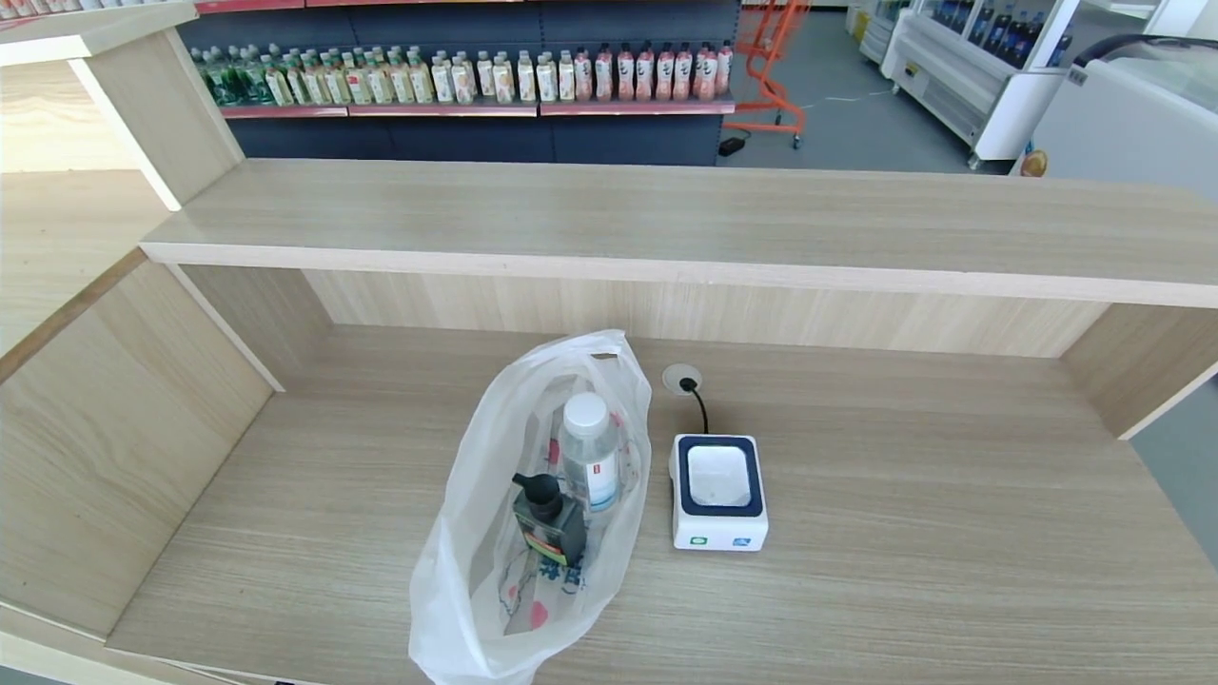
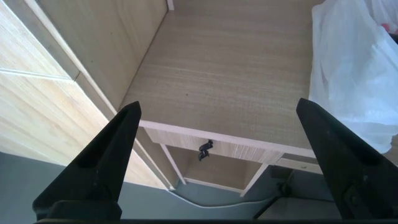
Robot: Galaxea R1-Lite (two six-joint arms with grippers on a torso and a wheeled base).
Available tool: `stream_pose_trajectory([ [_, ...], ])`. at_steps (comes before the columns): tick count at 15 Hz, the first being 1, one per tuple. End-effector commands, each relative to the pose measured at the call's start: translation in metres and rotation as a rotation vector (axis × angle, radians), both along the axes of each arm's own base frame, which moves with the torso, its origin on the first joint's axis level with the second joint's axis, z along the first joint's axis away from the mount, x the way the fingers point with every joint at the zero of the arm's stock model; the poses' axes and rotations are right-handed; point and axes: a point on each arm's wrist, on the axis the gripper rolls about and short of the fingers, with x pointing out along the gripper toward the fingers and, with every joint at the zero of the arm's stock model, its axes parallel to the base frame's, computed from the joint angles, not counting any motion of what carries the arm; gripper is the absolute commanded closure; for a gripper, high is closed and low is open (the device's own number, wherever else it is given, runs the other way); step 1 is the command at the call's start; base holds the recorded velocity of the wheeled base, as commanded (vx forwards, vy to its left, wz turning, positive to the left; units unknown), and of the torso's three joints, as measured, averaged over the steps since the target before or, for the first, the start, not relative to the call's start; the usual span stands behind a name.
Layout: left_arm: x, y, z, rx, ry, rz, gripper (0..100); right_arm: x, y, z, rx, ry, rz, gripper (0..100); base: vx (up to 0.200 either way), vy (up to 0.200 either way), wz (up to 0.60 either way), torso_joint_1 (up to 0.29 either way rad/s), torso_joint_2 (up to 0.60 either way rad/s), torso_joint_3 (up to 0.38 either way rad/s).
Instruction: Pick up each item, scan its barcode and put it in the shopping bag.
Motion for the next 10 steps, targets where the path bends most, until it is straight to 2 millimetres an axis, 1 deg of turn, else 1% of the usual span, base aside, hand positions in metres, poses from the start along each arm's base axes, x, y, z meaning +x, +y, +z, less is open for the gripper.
stream_pose_trajectory([
  [1, 0.0001, 0.0, 0.0, 0.0, 0.002, 0.001, 0, 0.0004, 0.0, 0.0002, -0.002, 0.004, 0.0, 100, 0.0, 0.0, 0.0, 0.0, 0.0, 0.0],
  [10, 0.0001, 0.0, 0.0, -0.001, 0.002, 0.001, 0, 0.0004, 0.0001, 0.0002, 0.004, 0.004, 0.003, 100, 0.0, 0.0, 0.0, 0.0, 0.0, 0.0],
])
